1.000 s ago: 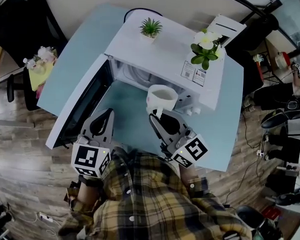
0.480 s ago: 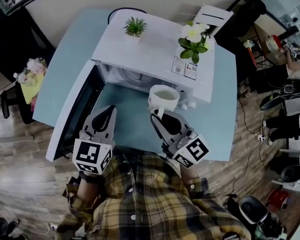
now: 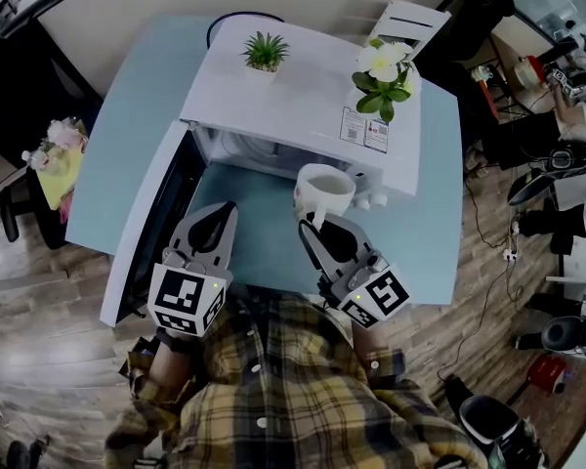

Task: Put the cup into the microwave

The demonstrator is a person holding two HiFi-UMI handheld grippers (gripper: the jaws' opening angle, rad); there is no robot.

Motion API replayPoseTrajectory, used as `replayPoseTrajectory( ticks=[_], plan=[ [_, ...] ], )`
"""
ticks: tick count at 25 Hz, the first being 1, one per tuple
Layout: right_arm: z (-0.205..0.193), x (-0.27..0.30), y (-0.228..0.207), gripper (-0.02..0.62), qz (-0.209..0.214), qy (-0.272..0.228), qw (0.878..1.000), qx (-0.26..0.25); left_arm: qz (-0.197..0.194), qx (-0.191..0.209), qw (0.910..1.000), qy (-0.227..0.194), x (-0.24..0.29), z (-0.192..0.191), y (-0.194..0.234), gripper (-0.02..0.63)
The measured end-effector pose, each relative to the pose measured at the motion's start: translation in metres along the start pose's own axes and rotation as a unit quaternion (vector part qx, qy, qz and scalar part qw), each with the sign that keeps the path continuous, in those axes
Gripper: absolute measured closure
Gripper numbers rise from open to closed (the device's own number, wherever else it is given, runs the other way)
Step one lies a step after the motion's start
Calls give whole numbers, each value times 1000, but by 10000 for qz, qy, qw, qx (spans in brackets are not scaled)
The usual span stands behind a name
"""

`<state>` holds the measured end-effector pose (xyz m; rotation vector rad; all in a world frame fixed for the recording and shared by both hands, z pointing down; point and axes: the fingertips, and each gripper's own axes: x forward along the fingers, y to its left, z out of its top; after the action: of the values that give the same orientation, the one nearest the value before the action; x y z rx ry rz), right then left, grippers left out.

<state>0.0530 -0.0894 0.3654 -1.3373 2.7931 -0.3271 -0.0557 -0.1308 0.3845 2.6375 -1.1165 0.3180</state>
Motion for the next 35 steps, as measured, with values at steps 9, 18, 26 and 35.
replayPoseTrajectory(
  ticks=[9,18,26,35],
  plan=[
    [-8,1,-2,537,-1,143,9999,-94,-98,15,9999,48,5,-5,-2,615],
    [-18,10,-5,537,255,243,9993,-107,-41,-41,9999,126,7,-14,-4,615],
    [-32,24,-12,535,298,252,9992,-134,34,-82,9998,204,5,-24,-4,615],
    [-46,43,-27,535,166,237,9992,-285,21,-161,9992,368,4,-43,-10,615]
  ],
)
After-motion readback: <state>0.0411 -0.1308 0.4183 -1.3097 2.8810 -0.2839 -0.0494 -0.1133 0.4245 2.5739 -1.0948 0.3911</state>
